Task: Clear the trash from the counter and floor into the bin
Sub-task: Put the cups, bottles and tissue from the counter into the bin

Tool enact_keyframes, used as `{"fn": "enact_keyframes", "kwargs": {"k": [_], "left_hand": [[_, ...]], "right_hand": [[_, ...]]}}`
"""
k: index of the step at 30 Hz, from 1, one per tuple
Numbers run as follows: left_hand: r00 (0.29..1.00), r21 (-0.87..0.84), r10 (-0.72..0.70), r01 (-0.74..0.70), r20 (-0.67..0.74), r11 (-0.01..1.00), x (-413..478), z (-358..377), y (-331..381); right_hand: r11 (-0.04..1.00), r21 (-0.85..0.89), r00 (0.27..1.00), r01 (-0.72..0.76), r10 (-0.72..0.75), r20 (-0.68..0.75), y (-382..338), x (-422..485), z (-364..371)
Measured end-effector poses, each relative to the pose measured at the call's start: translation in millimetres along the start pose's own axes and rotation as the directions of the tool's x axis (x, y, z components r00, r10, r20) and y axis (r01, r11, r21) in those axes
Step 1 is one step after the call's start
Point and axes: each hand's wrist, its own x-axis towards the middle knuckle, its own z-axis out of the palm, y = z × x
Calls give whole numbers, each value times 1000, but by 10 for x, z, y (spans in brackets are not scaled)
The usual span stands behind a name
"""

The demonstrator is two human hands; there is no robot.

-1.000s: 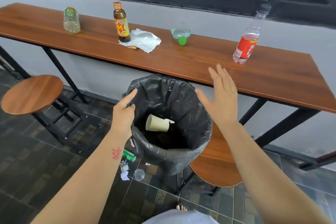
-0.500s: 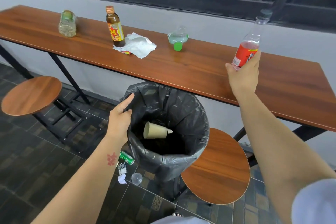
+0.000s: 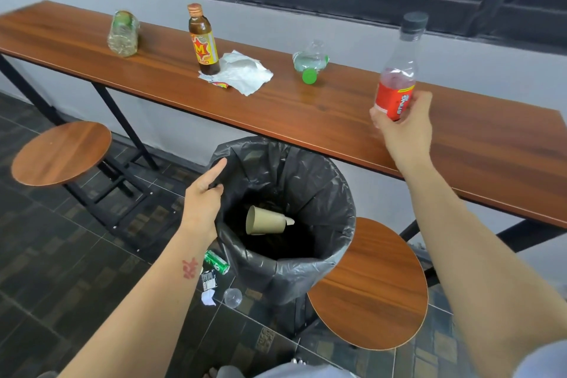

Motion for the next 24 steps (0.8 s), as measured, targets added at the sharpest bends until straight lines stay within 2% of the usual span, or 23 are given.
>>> {"fn": "enact_keyframes", "kwargs": {"k": [4, 6, 9, 12, 15, 18, 21, 24], "left_hand": [[999, -37, -14, 16, 33, 999, 61, -166, -9], [999, -37, -20, 22, 42, 999, 114, -296, 14], [998, -39, -16, 19, 61, 999, 217, -538, 81], [995, -15, 4, -3, 101, 1000, 316, -808, 170], [993, 1, 7, -7, 121, 1000, 423, -1050, 246], [990, 3, 8, -9, 143, 1000, 516, -1251, 301], [986, 28, 23, -28, 162, 999, 619, -1422, 330], [982, 40, 43, -52, 183, 998, 724, -1549, 338]], "right_hand": [[997, 58, 977, 59, -69, 199, -292, -521, 267], [990, 43, 955, 133, -140, 262, -412, -827, 441], [964, -25, 891, 265, -235, 387, -457, -1234, 717], [931, -186, 820, 315, -168, 548, -374, -1504, 1033], [802, -405, 745, 438, -71, 664, -235, -1674, 1349], [660, -567, 711, 493, 70, 699, -158, -1816, 1621], [484, -638, 708, 599, 51, 704, -156, -1912, 1833], [377, -670, 712, 639, 41, 701, -179, -1989, 1961]]}}
